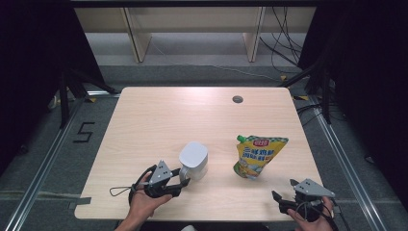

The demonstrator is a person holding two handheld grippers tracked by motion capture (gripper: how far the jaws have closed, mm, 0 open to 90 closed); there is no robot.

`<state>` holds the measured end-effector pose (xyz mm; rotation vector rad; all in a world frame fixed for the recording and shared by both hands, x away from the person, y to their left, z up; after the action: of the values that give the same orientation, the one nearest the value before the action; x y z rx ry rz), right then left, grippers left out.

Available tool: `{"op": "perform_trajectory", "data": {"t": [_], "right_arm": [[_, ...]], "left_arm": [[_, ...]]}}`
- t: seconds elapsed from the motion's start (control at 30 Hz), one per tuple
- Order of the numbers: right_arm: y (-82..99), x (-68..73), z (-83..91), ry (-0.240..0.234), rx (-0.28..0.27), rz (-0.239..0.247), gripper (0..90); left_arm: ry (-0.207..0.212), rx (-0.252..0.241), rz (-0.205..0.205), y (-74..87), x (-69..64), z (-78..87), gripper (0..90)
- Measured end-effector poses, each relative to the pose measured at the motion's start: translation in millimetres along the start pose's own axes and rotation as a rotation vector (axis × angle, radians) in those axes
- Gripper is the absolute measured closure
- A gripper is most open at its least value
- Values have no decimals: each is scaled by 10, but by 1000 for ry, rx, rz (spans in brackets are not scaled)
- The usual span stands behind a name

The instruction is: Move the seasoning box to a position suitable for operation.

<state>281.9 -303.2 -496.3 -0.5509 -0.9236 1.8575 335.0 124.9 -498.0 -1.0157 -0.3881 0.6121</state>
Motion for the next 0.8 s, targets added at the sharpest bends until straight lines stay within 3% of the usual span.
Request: {"op": "perform_trajectory", "data": {"t": [0.1,0.13,0.17,0.2,0.23,0.27,0.33,0.4,0.43,0.5,0.53,0.57,0.6,0.73,0.77,0.8], "right_arm": [[4,24,4,2,7,-26,224],[3,20,5,3,6,-22,224],[7,33,4,-5,14,-52,224],[2,-9,-10,-9,2,-11,224],[2,-9,-10,-9,2,-11,224],[6,22,1,-4,10,-47,223],[5,11,-4,-3,4,-34,223],[2,-4,-6,-8,13,-8,223],[2,-4,-11,-1,-4,-6,223],[7,30,1,-3,16,-54,224],[7,30,1,-3,16,-54,224],[3,-6,-9,-6,4,-15,223],[8,22,-2,-1,9,-46,223],[8,23,-4,-2,9,-43,224],[0,-9,-10,-2,-2,-3,224],[0,-9,-10,-2,-2,-3,224]], "left_arm": [[6,-13,-2,-9,21,13,628],[-10,-11,-22,-8,38,33,628],[-14,-17,-31,-6,58,44,656],[-19,-23,-5,1,75,59,671],[-19,-23,-5,1,75,59,672],[-34,-25,-11,6,124,80,673],[-34,-30,-10,8,138,77,669],[-45,-27,32,8,143,69,666],[-50,-30,17,3,151,60,671],[-39,-38,18,-7,166,39,672],[-40,-34,25,-8,183,35,672],[-38,-29,25,-9,223,30,673],[-43,-26,10,-10,243,32,675],[-33,-26,-6,-6,286,34,677],[-38,-20,-13,-7,294,38,677],[-38,-20,-13,-7,294,38,677]]}}
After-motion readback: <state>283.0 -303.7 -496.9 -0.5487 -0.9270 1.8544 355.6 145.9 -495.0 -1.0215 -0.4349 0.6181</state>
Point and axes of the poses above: each handheld gripper's, and its own axes: z roughly backward along the jaws, y roughly out of its underside, x roughly to its left, the point moved 1 cm from there along -z, roughly forward along the jaws, and after that the axes turned 4 degrees about -z, right-handed, at the moved point
